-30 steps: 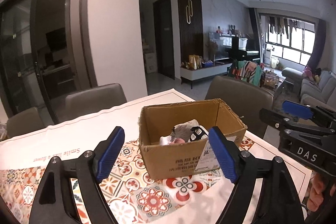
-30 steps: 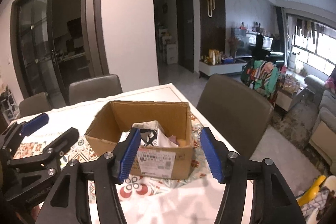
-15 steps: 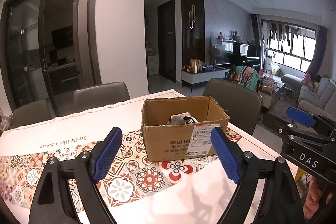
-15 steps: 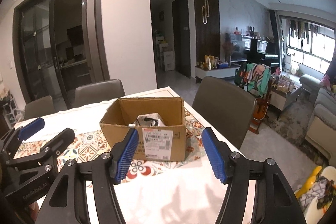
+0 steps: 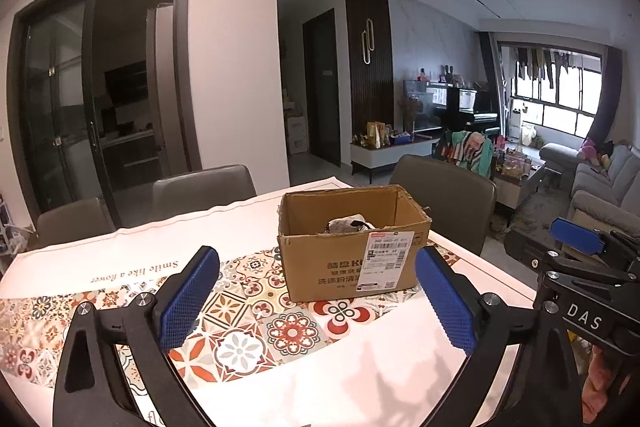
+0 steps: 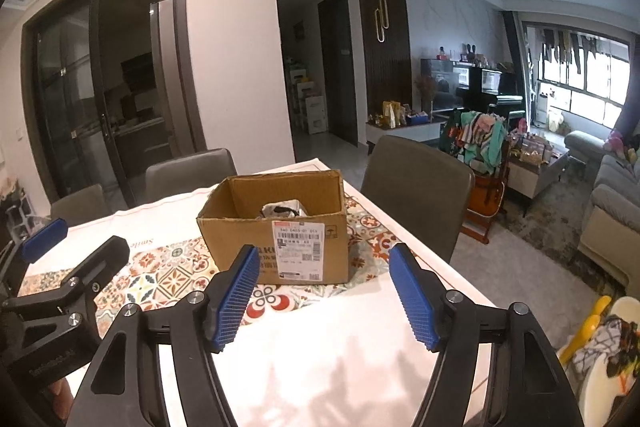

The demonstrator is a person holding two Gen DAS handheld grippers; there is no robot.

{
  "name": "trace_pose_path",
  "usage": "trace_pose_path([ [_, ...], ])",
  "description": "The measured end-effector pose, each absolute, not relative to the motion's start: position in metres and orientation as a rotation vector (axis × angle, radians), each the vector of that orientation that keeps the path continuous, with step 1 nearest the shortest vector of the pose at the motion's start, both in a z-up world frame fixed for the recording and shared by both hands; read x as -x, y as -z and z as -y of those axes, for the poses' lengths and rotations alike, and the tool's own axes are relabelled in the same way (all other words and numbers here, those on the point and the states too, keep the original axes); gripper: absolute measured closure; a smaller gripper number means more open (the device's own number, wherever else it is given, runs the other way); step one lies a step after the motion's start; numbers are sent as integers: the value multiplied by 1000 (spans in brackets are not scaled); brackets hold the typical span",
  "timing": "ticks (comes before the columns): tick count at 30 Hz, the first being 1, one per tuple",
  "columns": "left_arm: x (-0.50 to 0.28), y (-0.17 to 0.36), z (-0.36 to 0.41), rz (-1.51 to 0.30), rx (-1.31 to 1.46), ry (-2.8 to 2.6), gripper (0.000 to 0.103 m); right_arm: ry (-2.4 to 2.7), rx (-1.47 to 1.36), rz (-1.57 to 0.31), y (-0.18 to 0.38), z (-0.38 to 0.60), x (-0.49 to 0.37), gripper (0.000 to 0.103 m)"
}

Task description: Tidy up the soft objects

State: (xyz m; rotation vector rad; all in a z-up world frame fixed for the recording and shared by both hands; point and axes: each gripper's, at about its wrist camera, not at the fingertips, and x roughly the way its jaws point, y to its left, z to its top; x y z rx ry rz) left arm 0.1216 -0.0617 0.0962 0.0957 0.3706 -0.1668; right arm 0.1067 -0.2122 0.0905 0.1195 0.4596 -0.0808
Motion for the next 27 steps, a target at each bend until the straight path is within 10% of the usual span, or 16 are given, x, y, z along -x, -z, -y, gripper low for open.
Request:
trace_pose_path([
  [27,-117,-94,59,-364,-103,154,0,81,-116,-468,-86,212,-99,34],
])
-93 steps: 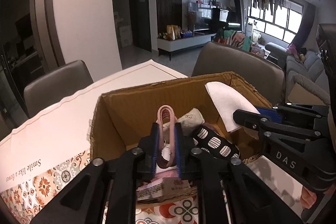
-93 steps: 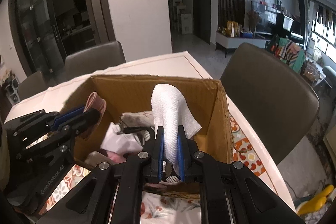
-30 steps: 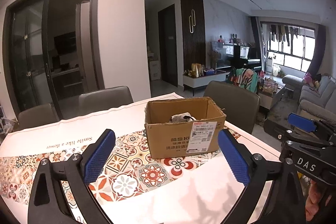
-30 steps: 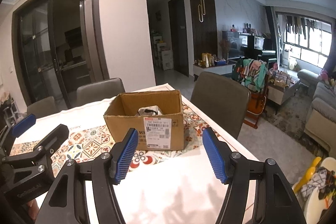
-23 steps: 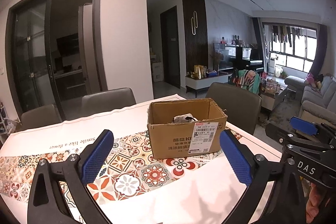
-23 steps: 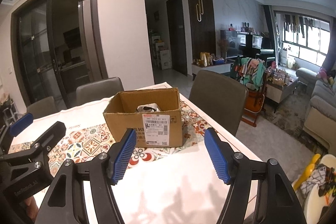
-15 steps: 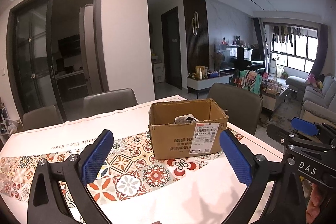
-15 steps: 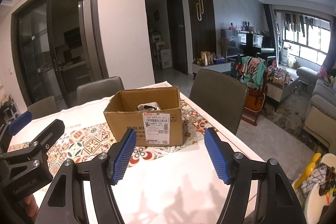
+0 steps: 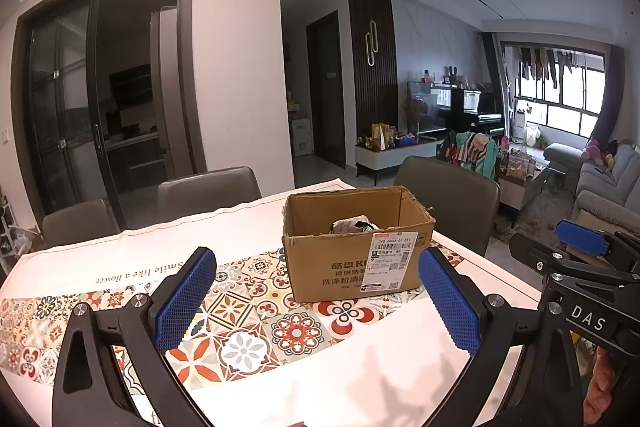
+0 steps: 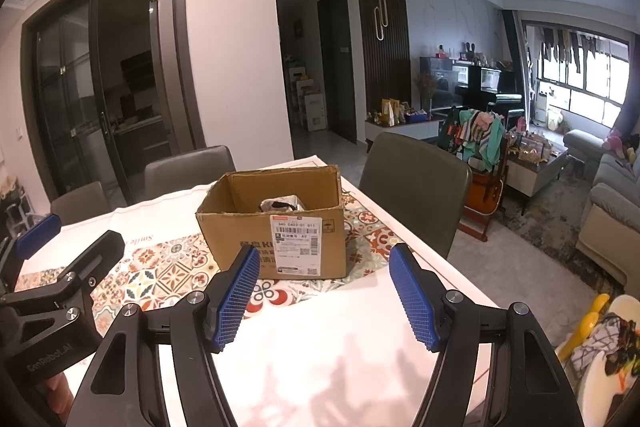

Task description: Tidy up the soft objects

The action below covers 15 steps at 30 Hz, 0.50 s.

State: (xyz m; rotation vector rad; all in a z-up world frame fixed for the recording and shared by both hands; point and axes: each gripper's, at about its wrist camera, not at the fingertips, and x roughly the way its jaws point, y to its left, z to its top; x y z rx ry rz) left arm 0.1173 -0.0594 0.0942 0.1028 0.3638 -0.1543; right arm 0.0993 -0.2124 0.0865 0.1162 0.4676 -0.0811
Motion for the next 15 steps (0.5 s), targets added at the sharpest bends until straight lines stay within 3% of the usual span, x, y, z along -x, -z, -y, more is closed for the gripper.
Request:
trace_pose_path([
  [15,-119,-95,58,-363,-104,152,0,85,-121,-466,-87,213,-98,34],
])
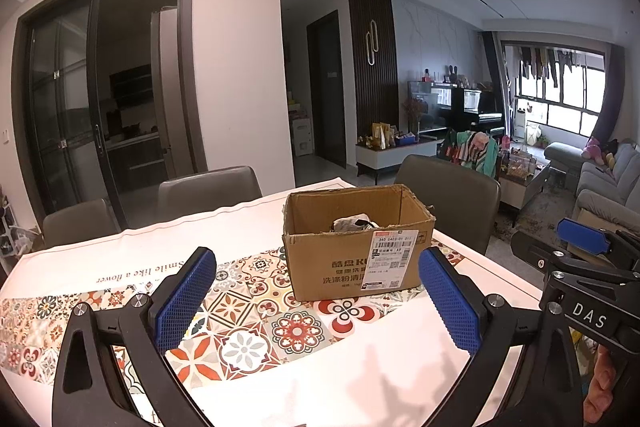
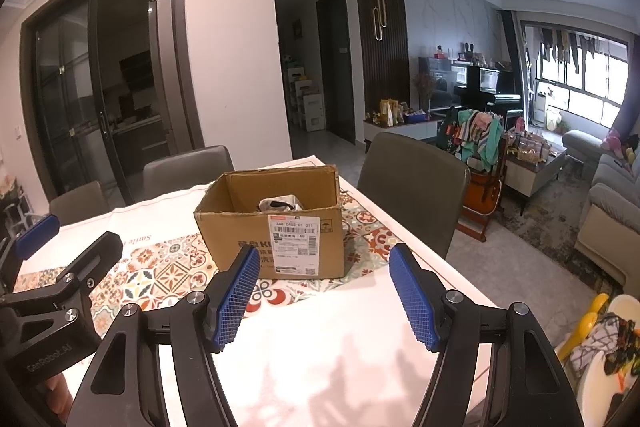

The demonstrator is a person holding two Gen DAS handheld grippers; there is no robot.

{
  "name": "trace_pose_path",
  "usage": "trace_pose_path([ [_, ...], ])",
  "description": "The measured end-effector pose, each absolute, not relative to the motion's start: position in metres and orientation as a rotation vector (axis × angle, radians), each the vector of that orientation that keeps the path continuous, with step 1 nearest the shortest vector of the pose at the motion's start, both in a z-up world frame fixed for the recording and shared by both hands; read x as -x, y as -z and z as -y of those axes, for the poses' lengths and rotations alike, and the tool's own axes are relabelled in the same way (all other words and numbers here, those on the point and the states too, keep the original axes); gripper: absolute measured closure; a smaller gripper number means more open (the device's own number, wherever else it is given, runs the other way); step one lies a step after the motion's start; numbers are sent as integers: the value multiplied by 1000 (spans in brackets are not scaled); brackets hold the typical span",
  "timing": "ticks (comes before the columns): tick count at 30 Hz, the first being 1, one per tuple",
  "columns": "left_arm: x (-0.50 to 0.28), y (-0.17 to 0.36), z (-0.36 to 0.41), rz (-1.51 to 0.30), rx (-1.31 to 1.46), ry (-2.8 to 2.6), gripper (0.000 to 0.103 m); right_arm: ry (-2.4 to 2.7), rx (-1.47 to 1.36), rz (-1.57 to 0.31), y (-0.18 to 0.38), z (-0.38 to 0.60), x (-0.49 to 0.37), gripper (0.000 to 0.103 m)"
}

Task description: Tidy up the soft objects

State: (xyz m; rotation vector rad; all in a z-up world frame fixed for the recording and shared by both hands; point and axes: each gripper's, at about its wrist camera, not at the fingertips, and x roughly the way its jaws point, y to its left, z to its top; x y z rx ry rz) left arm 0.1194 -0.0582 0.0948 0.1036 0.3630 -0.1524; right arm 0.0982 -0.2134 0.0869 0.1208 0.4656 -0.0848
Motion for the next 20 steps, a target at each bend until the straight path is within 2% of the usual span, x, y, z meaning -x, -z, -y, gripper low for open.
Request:
trace_pose_path([
  [20,-119,-89,62,-370,-102,156,0,86,-120,-468,-86,215,-98,34],
])
